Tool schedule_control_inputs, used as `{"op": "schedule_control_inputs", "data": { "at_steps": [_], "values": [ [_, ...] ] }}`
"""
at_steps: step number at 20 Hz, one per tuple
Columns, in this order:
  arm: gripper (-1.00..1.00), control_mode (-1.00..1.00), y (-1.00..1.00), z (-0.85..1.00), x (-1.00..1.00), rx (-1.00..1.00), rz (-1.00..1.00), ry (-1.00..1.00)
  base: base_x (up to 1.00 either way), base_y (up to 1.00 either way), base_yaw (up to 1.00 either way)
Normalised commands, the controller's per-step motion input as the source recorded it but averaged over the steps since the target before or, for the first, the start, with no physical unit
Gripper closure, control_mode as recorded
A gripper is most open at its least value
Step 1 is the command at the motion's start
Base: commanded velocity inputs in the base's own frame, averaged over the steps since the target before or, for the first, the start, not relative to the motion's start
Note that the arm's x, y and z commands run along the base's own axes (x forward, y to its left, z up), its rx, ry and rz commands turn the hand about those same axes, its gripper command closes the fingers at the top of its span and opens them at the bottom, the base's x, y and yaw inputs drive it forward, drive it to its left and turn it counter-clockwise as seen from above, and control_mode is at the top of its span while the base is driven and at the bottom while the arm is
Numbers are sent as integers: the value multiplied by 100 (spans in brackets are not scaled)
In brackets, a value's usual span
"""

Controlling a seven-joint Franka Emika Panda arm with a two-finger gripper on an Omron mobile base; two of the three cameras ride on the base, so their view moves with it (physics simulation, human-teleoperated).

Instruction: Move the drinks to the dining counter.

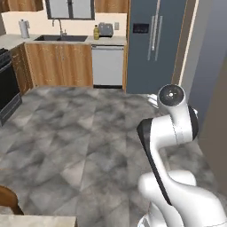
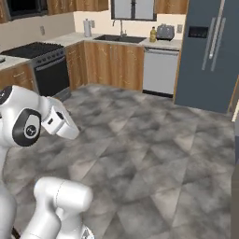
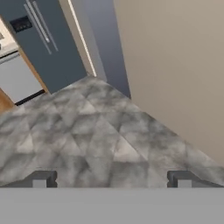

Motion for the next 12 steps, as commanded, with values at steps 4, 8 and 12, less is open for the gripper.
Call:
{"op": "schedule_control_inputs", "data": {
  "at_steps": [4, 8, 12],
  "values": [
    [-100, 100, 0, 0, 0, 0, 0, 0, 100, 0, -27],
    [-100, 100, 0, 0, 0, 0, 0, 0, 100, 0, -25],
    [-100, 100, 0, 0, 0, 0, 0, 0, 100, 12, -21]
  ]
}}
